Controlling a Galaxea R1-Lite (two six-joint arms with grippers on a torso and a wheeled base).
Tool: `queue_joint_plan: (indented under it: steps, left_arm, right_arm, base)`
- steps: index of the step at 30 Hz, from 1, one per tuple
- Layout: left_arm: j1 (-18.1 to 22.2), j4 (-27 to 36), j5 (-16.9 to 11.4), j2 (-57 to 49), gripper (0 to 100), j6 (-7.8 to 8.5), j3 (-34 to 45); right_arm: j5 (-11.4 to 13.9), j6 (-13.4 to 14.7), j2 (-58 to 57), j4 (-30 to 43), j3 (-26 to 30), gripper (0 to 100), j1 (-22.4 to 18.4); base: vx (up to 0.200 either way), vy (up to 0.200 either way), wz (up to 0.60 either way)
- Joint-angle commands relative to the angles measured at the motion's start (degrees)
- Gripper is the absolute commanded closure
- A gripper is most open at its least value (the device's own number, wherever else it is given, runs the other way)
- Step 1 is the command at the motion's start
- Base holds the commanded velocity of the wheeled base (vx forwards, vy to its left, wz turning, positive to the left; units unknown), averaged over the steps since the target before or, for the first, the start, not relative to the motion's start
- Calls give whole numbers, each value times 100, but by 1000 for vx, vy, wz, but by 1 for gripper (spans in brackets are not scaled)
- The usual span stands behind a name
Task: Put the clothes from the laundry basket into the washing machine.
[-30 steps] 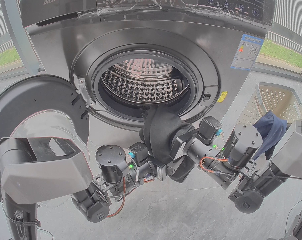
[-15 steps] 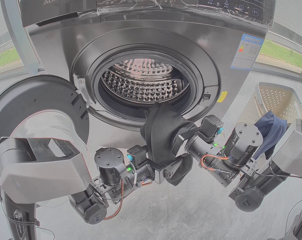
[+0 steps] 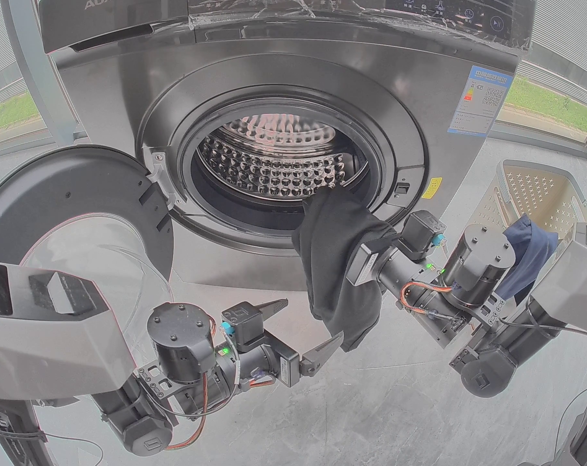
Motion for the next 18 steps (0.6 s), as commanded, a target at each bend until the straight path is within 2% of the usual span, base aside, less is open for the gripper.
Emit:
queue_joint_plan:
  steps: [1, 17, 18]
  left_arm:
    - [-79, 1, -6, -194, 0, -6, 79]
    - [-35, -8, 29, 755, 0, -32, -1301]
    - [44, -8, 37, 878, 0, -94, -1398]
  right_arm:
    - [-15, 1, 35, 2, -31, 100, 3]
    - [-24, 10, 79, -7, 22, 100, 161]
    - [-24, 19, 53, -7, 39, 100, 232]
  base:
    - [0, 0, 0]
    - [0, 0, 0]
    - [0, 0, 0]
